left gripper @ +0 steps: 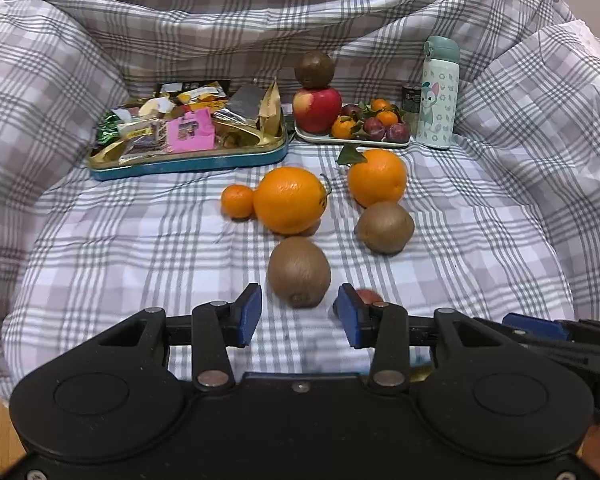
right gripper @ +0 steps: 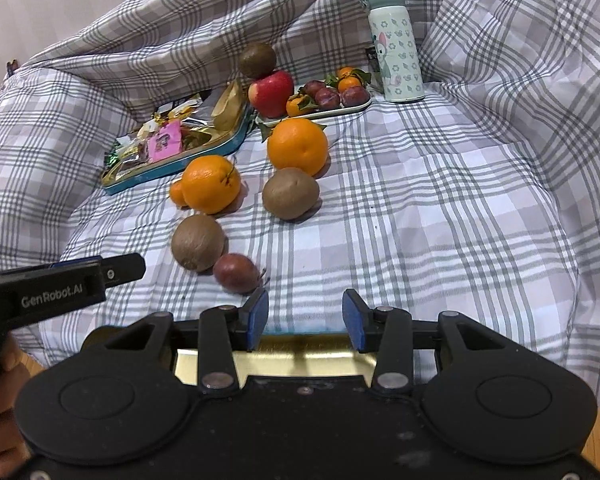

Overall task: Organize fruits
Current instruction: 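Grasp a brown kiwi with the left tool while the right tool grasps another kiwi, then carry the kiwi with the left tool while the right tool carries its kiwi over the tray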

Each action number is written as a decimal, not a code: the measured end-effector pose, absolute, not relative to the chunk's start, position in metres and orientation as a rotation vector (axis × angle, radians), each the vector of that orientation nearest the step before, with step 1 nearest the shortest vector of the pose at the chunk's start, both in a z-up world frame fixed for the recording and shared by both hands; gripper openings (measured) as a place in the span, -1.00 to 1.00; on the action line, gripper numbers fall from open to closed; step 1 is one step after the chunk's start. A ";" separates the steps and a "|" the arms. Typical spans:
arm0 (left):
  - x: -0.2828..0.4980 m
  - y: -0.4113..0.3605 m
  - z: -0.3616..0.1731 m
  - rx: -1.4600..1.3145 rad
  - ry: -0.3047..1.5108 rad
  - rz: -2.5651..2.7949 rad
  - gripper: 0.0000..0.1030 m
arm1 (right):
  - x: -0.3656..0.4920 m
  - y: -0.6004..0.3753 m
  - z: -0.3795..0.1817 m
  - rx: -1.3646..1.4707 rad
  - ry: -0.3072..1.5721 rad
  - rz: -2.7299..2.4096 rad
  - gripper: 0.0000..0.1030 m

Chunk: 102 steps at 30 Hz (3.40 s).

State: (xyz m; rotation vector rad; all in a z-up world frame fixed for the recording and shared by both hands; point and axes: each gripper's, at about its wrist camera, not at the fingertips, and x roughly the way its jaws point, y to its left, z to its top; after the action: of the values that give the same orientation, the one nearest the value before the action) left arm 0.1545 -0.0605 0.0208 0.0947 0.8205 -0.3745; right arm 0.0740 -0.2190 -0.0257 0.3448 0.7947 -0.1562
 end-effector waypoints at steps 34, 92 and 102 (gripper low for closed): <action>0.229 -0.090 -0.025 0.092 0.977 -0.434 0.15 | 0.174 -0.246 -0.051 0.363 0.815 -0.179 -0.15; 0.204 -0.036 -0.002 0.006 0.934 -0.347 0.12 | 0.218 -0.240 -0.066 0.408 0.821 -0.219 0.09; 0.168 -0.025 0.012 0.012 0.940 -0.336 0.12 | 0.164 -0.241 -0.040 0.403 0.780 -0.217 0.09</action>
State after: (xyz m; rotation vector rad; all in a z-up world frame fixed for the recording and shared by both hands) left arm 0.1682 -0.0246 0.0124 0.0117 0.9403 -0.3361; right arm 0.1637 -0.2414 -0.0398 0.4032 0.7803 -0.2175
